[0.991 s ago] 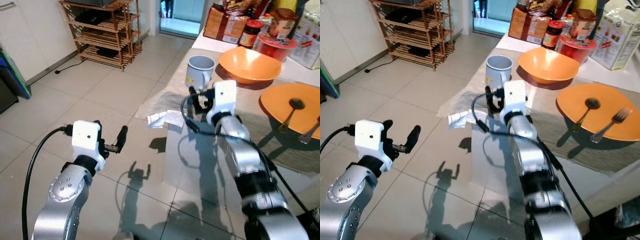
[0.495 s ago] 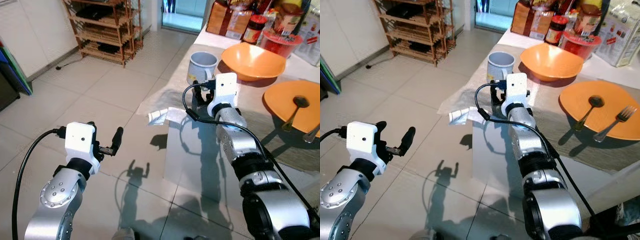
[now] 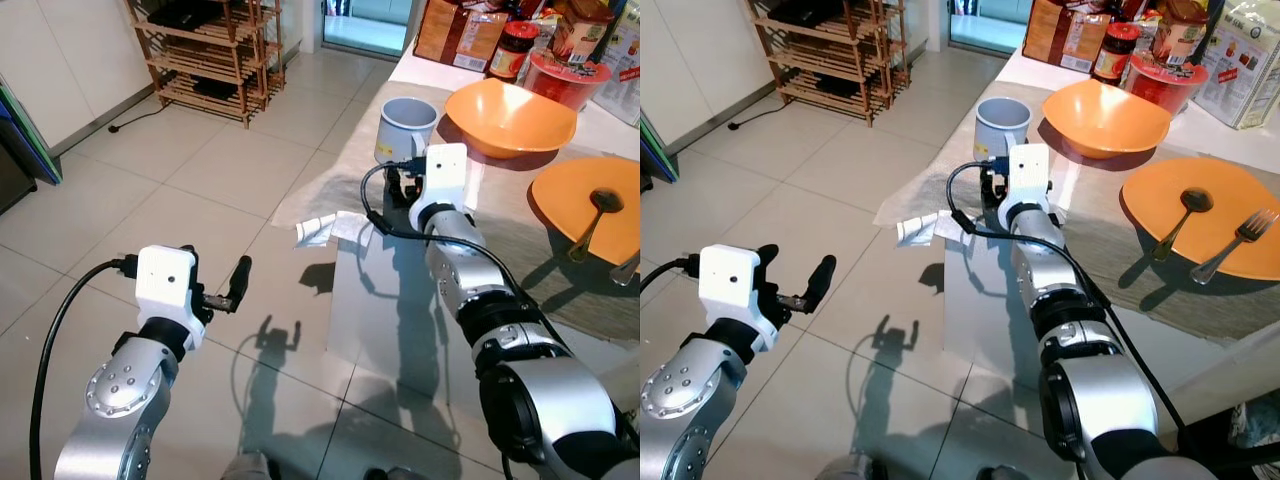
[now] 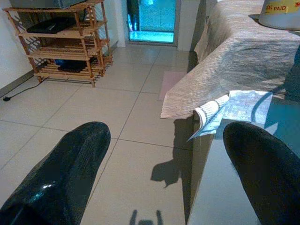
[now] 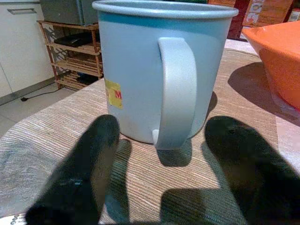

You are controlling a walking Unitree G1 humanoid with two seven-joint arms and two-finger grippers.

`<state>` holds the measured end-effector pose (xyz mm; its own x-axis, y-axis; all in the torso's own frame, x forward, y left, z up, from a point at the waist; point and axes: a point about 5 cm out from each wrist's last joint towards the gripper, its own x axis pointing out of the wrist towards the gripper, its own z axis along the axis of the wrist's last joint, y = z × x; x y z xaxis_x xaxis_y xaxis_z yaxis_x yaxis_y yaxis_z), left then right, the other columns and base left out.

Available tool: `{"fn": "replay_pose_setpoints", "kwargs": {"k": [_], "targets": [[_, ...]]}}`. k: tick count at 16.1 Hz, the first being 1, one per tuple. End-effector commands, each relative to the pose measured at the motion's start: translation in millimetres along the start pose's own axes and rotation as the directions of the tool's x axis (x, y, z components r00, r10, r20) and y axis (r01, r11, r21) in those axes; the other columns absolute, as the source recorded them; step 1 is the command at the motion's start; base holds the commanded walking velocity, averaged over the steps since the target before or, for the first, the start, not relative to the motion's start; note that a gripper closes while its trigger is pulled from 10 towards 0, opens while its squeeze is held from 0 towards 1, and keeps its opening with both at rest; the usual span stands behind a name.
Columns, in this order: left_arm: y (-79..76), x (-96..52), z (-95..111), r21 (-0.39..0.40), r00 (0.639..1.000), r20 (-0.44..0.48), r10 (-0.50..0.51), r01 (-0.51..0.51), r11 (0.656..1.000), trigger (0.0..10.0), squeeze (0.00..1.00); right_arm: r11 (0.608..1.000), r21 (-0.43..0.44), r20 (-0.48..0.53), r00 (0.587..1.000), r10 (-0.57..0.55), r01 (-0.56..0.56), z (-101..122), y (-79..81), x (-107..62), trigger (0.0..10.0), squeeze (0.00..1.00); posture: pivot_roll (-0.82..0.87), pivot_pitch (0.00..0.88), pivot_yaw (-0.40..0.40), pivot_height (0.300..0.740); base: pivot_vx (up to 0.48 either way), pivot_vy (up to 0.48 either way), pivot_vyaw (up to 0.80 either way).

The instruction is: Setting the table

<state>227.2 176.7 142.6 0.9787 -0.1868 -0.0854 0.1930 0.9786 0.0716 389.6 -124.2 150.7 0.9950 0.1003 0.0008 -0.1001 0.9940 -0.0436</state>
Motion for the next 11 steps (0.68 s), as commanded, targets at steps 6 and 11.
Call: {"fn": "replay_pose_setpoints", "kwargs": {"k": [6, 11], "targets": [[-6.6, 3.0, 4.4, 0.003, 1.0, 0.017, -0.016, 0.016, 1.0, 10.0, 0.0, 1.0, 0.008, 0.018, 1.0, -0.006, 0.006, 5.6, -0.6, 3.7, 0.0, 0.0, 0.23, 0.098, -0.012, 0.736, 0.0, 0.0, 0.0], [-10.3, 4.3, 4.9, -0.003, 1.0, 0.024, -0.02, 0.02, 1.0, 10.0, 0.0, 1.0, -0.005, 0.019, 1.0, -0.007, 0.007, 5.9, -3.6, 4.3, 0.0, 0.0, 0.22, 0.093, -0.019, 0.736, 0.0, 0.0, 0.0]]}}
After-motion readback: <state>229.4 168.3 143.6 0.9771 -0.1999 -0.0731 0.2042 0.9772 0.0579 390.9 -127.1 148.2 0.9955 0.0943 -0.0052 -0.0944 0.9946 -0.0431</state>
